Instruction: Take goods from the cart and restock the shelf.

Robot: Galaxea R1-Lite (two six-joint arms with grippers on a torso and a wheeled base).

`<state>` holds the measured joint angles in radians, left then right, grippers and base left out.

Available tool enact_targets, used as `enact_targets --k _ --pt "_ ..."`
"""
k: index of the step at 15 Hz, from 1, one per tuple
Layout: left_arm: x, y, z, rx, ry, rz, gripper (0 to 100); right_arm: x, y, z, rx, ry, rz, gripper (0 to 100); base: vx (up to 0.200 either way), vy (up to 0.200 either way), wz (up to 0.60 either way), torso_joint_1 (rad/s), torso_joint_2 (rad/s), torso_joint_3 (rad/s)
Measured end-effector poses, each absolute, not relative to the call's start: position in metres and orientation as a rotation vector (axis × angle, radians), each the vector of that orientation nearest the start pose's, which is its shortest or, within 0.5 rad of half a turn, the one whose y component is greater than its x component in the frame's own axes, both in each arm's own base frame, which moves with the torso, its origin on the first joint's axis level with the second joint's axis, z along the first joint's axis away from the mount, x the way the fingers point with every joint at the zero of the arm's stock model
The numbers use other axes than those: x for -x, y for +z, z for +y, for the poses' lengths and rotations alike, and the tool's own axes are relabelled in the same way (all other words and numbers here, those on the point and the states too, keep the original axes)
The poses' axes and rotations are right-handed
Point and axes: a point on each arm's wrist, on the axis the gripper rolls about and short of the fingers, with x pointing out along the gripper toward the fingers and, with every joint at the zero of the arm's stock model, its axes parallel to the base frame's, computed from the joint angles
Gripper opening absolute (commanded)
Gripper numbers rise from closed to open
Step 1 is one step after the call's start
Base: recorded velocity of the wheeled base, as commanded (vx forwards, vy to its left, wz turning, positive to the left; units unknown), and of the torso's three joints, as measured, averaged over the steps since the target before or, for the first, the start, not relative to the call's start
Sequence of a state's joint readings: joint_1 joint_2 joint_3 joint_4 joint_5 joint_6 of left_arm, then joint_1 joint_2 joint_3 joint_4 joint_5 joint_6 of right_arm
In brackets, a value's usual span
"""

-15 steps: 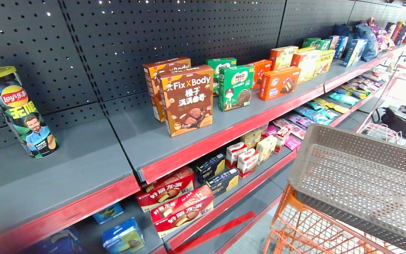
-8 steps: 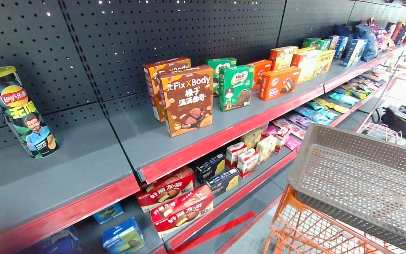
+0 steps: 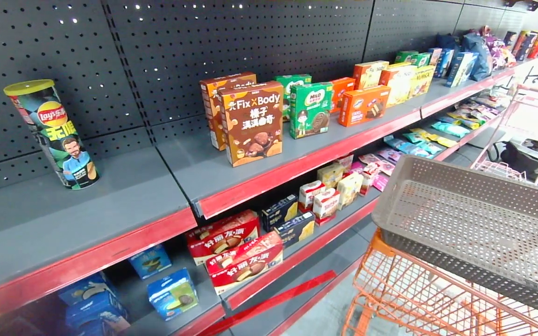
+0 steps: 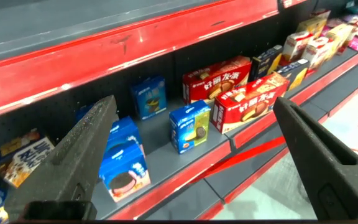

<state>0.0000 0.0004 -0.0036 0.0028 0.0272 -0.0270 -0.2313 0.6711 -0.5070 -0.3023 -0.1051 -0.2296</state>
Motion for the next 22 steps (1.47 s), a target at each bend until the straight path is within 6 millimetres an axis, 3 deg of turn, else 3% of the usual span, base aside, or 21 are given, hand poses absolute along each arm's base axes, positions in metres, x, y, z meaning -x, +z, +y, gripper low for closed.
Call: enact_targets --k 7,22 --pt "0.023 0.076 0.000 0.023 0.021 0.000 100 -0.052 0.235 -0.014 0.247 -0.341 -0.062 0 0.000 0.000 0.00 0.000 0.00 0.000" --pt "0.023 0.076 0.000 0.023 0.020 0.000 100 -0.050 0.233 -0.012 0.278 -0.297 -0.066 0 0.000 0.000 0.60 0.005 0.00 0.002"
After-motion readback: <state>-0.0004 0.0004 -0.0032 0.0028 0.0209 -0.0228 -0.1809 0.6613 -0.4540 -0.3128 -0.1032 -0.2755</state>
